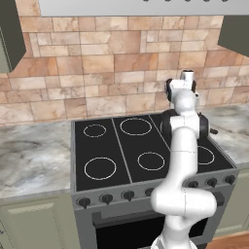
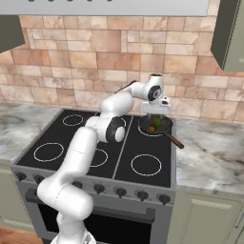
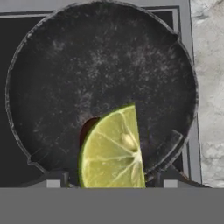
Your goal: Put the sweet potato and lemon wedge in the pan. Then turn on the rear right burner and set the heat to medium.
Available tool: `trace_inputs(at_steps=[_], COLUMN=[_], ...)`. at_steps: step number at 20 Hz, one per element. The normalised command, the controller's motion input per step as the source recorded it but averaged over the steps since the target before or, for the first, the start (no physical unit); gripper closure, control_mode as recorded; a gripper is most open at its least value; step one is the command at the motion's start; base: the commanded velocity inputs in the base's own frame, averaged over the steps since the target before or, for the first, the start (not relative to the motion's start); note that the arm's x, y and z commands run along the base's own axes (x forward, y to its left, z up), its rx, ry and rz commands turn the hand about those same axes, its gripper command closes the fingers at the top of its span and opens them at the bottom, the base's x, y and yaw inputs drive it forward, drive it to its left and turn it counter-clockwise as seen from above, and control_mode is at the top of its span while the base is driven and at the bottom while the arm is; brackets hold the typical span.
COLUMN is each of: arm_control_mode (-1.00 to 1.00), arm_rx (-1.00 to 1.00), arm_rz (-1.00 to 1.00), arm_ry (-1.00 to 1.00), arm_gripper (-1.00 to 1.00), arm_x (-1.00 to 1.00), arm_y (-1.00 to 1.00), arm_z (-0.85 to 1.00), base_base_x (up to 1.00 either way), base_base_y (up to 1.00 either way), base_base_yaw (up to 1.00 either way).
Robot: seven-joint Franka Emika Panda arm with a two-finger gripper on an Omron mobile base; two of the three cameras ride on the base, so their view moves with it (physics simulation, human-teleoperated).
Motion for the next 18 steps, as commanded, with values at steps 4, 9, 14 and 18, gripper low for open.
trace_inputs(at_steps=[4, 9, 14, 18], arm_control_mode=[-1.0, -1.0, -1.0, -1.0], arm_rx=[0.0, 0.0, 0.0, 0.0], arm_rz=[0.0, -0.03, -0.01, 0.0], arm_ry=[-0.08, -0.09, -0.22, -0.21], arm_gripper=[-1.0, -1.0, -1.0, -1.0], arm_x=[-0.68, -0.99, -1.0, -1.0], arm_y=[0.0, 0.0, 0.0, 0.0], arm_z=[-0.02, 0.0, -0.02, 0.08], base_base_x=[0.0, 0.0, 0.0, 0.0], base_base_y=[0.0, 0.0, 0.0, 0.0], base_base_yaw=[0.0, 0.0, 0.0, 0.0])
